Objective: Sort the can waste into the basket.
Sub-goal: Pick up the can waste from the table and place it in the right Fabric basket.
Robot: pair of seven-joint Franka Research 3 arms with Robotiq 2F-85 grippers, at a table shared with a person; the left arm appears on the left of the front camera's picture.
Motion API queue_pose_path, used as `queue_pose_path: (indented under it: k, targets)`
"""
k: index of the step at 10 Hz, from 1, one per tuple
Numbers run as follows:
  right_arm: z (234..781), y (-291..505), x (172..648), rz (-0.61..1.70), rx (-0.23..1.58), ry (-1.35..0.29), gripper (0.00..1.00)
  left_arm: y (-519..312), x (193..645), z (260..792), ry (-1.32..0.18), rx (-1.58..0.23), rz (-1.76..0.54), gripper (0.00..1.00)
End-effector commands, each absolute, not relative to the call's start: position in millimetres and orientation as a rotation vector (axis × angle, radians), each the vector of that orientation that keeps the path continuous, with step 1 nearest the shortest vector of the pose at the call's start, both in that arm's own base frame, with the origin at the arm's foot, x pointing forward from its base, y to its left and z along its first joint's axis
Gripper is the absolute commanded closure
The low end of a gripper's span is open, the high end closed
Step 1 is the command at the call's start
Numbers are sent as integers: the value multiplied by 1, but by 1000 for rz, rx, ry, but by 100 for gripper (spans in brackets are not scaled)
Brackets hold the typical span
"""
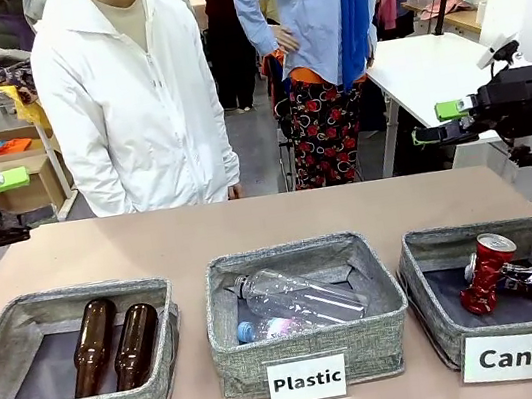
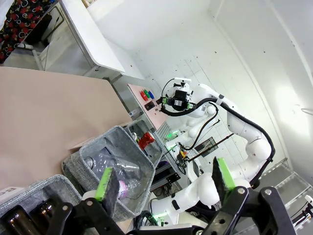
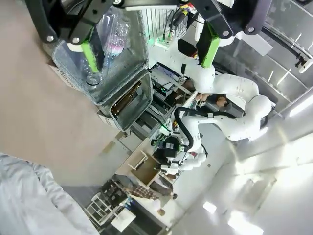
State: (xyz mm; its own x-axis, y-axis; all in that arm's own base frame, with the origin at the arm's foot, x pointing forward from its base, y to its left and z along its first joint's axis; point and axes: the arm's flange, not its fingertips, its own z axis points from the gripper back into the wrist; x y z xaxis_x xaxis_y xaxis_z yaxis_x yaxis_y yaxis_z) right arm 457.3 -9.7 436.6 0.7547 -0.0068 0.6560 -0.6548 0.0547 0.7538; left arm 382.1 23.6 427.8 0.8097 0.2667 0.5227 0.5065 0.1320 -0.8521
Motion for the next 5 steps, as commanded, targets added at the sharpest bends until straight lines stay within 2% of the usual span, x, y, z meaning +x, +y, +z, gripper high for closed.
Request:
queue_pose_path:
  k: [1, 5]
  targets:
    - [437, -13, 457, 554, 1452, -586, 0, 22, 381, 432, -667, -1465, -175, 0]
    - [437, -13, 457, 554, 1452, -586, 0, 22, 381, 432, -667, -1465, -175, 0]
